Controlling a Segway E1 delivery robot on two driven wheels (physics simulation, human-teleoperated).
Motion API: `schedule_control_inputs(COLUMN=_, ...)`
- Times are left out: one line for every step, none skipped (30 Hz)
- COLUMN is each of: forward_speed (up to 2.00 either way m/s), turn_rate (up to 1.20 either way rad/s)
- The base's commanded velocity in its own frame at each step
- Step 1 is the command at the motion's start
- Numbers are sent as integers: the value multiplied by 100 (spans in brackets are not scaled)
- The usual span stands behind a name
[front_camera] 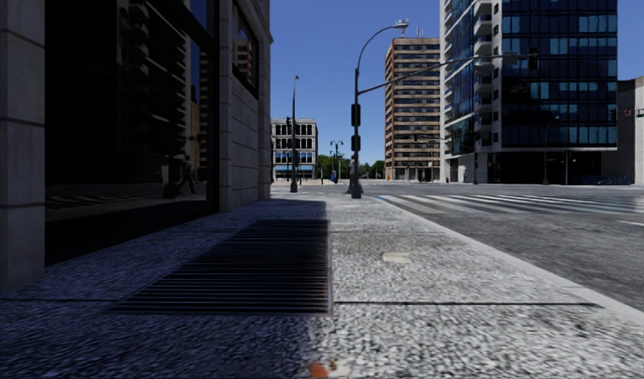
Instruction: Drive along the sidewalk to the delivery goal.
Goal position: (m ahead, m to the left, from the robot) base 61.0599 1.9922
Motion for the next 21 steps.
schedule_control_inputs(forward_speed=200, turn_rate=0)
schedule_control_inputs(forward_speed=200, turn_rate=0)
schedule_control_inputs(forward_speed=200, turn_rate=0)
schedule_control_inputs(forward_speed=200, turn_rate=0)
schedule_control_inputs(forward_speed=200, turn_rate=0)
schedule_control_inputs(forward_speed=200, turn_rate=0)
schedule_control_inputs(forward_speed=200, turn_rate=0)
schedule_control_inputs(forward_speed=200, turn_rate=0)
schedule_control_inputs(forward_speed=200, turn_rate=0)
schedule_control_inputs(forward_speed=200, turn_rate=0)
schedule_control_inputs(forward_speed=200, turn_rate=0)
schedule_control_inputs(forward_speed=200, turn_rate=0)
schedule_control_inputs(forward_speed=200, turn_rate=0)
schedule_control_inputs(forward_speed=200, turn_rate=0)
schedule_control_inputs(forward_speed=200, turn_rate=0)
schedule_control_inputs(forward_speed=200, turn_rate=0)
schedule_control_inputs(forward_speed=200, turn_rate=0)
schedule_control_inputs(forward_speed=200, turn_rate=0)
schedule_control_inputs(forward_speed=200, turn_rate=0)
schedule_control_inputs(forward_speed=200, turn_rate=0)
schedule_control_inputs(forward_speed=200, turn_rate=0)
